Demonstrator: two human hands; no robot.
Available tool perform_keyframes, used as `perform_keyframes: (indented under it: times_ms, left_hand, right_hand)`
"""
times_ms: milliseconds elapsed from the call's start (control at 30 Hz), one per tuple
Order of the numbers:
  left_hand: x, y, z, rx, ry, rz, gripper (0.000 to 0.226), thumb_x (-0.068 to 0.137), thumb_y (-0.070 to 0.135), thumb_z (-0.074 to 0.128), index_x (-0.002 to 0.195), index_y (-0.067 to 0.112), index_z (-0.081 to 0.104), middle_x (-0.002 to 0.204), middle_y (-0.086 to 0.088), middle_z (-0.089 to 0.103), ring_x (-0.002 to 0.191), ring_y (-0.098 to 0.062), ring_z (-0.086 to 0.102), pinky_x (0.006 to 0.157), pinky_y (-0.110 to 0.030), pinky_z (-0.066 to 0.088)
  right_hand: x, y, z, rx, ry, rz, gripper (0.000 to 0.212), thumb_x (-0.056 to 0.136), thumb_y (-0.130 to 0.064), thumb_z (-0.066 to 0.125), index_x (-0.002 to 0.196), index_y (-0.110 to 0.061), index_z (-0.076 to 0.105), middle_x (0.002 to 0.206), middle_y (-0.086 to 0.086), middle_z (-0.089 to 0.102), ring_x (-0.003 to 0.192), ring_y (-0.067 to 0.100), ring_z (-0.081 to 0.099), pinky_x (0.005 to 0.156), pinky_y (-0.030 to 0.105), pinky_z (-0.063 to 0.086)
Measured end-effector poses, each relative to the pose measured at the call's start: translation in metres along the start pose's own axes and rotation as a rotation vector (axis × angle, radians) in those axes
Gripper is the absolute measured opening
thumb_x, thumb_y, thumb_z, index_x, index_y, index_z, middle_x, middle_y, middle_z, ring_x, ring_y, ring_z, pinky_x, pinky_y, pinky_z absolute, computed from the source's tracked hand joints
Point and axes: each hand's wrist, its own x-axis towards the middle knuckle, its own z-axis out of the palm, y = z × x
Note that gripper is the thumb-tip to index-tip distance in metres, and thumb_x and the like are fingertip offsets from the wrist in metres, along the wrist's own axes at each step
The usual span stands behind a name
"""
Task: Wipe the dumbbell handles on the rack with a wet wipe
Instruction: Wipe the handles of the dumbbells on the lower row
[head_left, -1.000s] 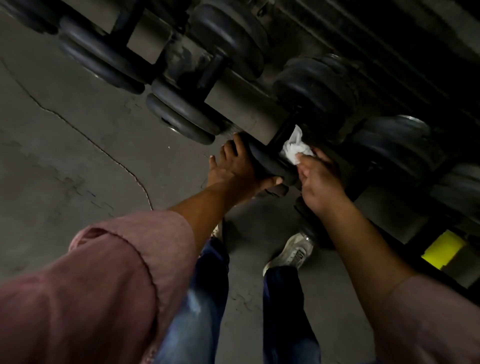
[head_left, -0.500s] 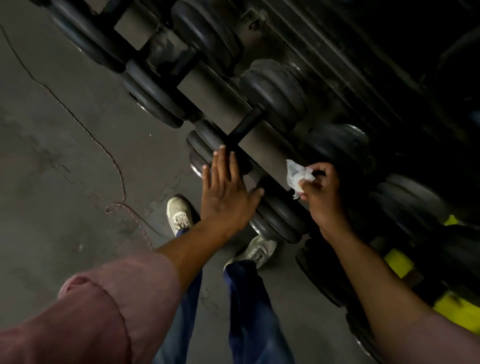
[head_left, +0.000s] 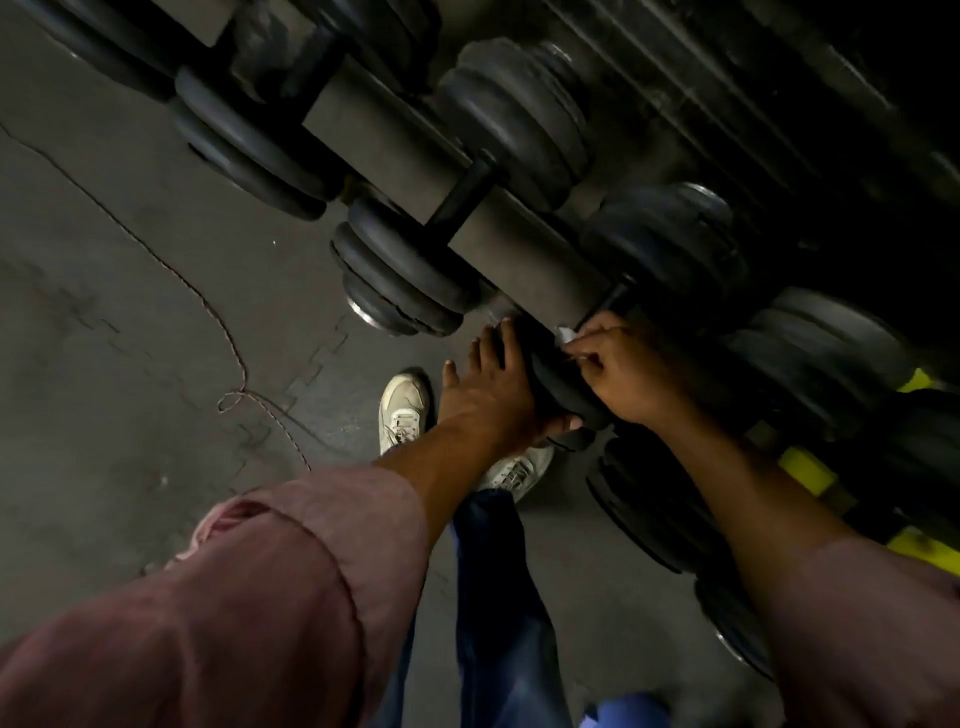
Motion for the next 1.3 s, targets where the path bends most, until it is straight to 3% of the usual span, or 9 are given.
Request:
perform_keyframes:
  times_ms: [167, 333, 500, 567, 700, 833, 933, 1067, 1300]
  left_hand:
    - [0.001, 0.001, -0.002, 0.028, -0.045, -0.012, 0.138, 0.072, 0.087, 0.059, 0.159, 0.015, -0.019, 0.170, -0.013, -0.010, 0.157, -0.029, -0.005, 0.123, -0.061, 0.005]
    - [0.001, 0.004, -0.007, 0.060, -0.073, -0.021, 0.137, 0.075, 0.086, 0.058, 0.158, 0.013, -0.023, 0.169, -0.014, -0.014, 0.157, -0.028, -0.009, 0.123, -0.061, 0.001]
    - [0.002, 0.001, -0.007, 0.068, -0.066, -0.018, 0.137, 0.075, 0.087, 0.056, 0.158, 0.013, -0.024, 0.169, -0.014, -0.013, 0.157, -0.027, -0.009, 0.123, -0.062, 0.003]
    - [0.003, 0.000, -0.006, 0.061, -0.062, -0.017, 0.137, 0.074, 0.087, 0.056, 0.158, 0.014, -0.023, 0.170, -0.013, -0.012, 0.157, -0.027, -0.009, 0.123, -0.062, 0.002]
    - [0.003, 0.000, -0.005, 0.063, -0.061, 0.001, 0.136, 0.075, 0.087, 0.055, 0.157, 0.014, -0.025, 0.169, -0.015, -0.010, 0.157, -0.028, -0.008, 0.123, -0.062, 0.002]
    - [0.003, -0.001, -0.005, 0.044, -0.059, -0.005, 0.136, 0.074, 0.087, 0.057, 0.158, 0.015, -0.023, 0.170, -0.015, -0.009, 0.157, -0.028, -0.007, 0.124, -0.062, 0.003]
    - [0.003, 0.000, -0.004, 0.052, -0.065, -0.008, 0.136, 0.074, 0.087, 0.056, 0.157, 0.015, -0.025, 0.170, -0.015, -0.010, 0.157, -0.029, -0.007, 0.124, -0.061, 0.002]
    - [0.002, 0.001, -0.004, 0.060, -0.061, -0.010, 0.136, 0.074, 0.088, 0.056, 0.157, 0.015, -0.026, 0.170, -0.015, -0.009, 0.157, -0.029, -0.007, 0.123, -0.061, 0.002]
    - [0.003, 0.000, -0.003, 0.066, -0.045, 0.003, 0.137, 0.073, 0.088, 0.056, 0.157, 0.016, -0.024, 0.170, -0.016, -0.005, 0.157, -0.030, -0.005, 0.124, -0.062, 0.006]
  right_hand:
    - [-0.008, -0.009, -0.008, -0.186, 0.014, -0.105, 0.030, 0.099, -0.016, 0.050, 0.128, -0.017, 0.059, 0.130, 0.003, 0.046, 0.098, 0.027, 0.061, 0.081, 0.037, 0.052]
    - [-0.005, -0.008, -0.007, -0.214, 0.281, 0.141, 0.042, 0.098, -0.014, 0.044, 0.139, -0.007, 0.041, 0.137, 0.008, 0.044, 0.108, 0.031, 0.058, 0.083, 0.041, 0.051]
    - [-0.008, -0.012, 0.001, -0.318, 0.114, -0.044, 0.031, 0.102, -0.031, 0.043, 0.132, -0.028, 0.050, 0.129, -0.004, 0.049, 0.091, 0.015, 0.057, 0.073, 0.030, 0.049]
    - [-0.007, -0.012, 0.000, -0.378, 0.084, -0.153, 0.035, 0.098, -0.021, 0.049, 0.133, -0.022, 0.054, 0.137, -0.002, 0.043, 0.102, 0.022, 0.057, 0.079, 0.030, 0.047]
    - [-0.004, -0.007, -0.005, -0.286, 0.223, 0.023, 0.047, 0.095, -0.014, 0.047, 0.142, -0.011, 0.045, 0.148, 0.003, 0.035, 0.128, 0.027, 0.046, 0.099, 0.038, 0.047]
    - [-0.006, -0.009, 0.002, -0.314, 0.376, 0.092, 0.059, 0.090, -0.011, 0.059, 0.146, -0.004, 0.041, 0.152, 0.006, 0.031, 0.127, 0.028, 0.048, 0.100, 0.033, 0.051]
    - [-0.010, -0.017, 0.014, -0.172, 0.451, 0.193, 0.060, 0.091, -0.010, 0.062, 0.147, -0.004, 0.041, 0.152, 0.008, 0.032, 0.126, 0.026, 0.052, 0.099, 0.028, 0.049]
    - [-0.004, -0.026, 0.016, 0.236, 0.549, 0.381, 0.053, 0.095, -0.006, 0.055, 0.147, -0.009, 0.046, 0.149, 0.007, 0.038, 0.124, 0.019, 0.053, 0.094, 0.006, 0.034]
    - [0.018, -0.009, 0.007, 1.167, 0.586, 0.750, 0.042, 0.094, 0.000, 0.057, 0.135, -0.010, 0.057, 0.134, 0.009, 0.060, 0.114, 0.018, 0.059, 0.088, 0.023, 0.046]
